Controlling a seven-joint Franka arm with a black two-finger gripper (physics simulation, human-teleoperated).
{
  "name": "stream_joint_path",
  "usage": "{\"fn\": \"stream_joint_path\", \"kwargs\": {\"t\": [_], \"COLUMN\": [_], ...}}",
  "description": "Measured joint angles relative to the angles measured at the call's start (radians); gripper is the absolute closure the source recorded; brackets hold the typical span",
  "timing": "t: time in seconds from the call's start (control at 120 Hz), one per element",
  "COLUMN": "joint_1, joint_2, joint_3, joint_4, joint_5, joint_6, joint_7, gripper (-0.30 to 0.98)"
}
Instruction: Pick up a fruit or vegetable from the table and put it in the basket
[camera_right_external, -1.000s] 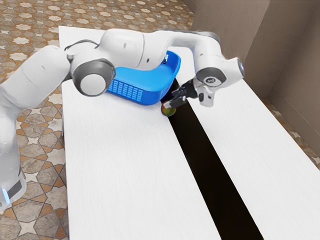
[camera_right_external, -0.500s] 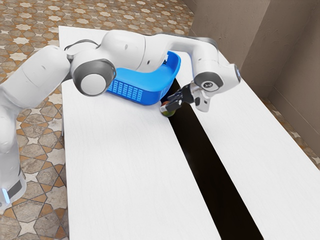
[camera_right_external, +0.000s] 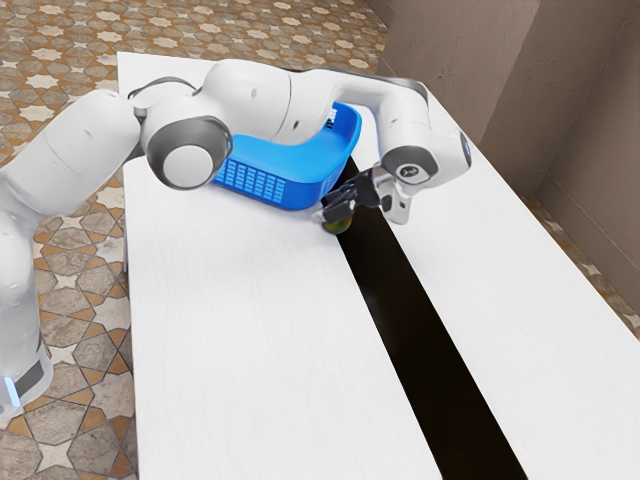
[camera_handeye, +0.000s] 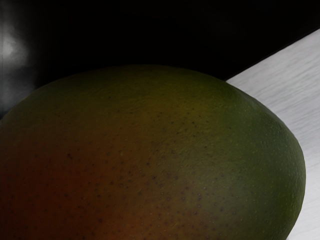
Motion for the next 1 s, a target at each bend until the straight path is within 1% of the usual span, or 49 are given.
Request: {"fn": "stream_joint_path", "kwargs": {"t": [0.717,0.867,1.0], "joint_1": [0.0,-0.001,-0.001], "joint_2": [0.012,0.012,0.012], "joint_3": [-0.009,-0.02,-0.02], "joint_4": [0.002,0.001,0.001], "joint_5": [-0.029,-0.032,-0.031], "joint_6": [0.084,0.092,0.097], "joint_7": [-0.015,-0.018,-0.019], "gripper": [0.0,0.11,0.15]}}
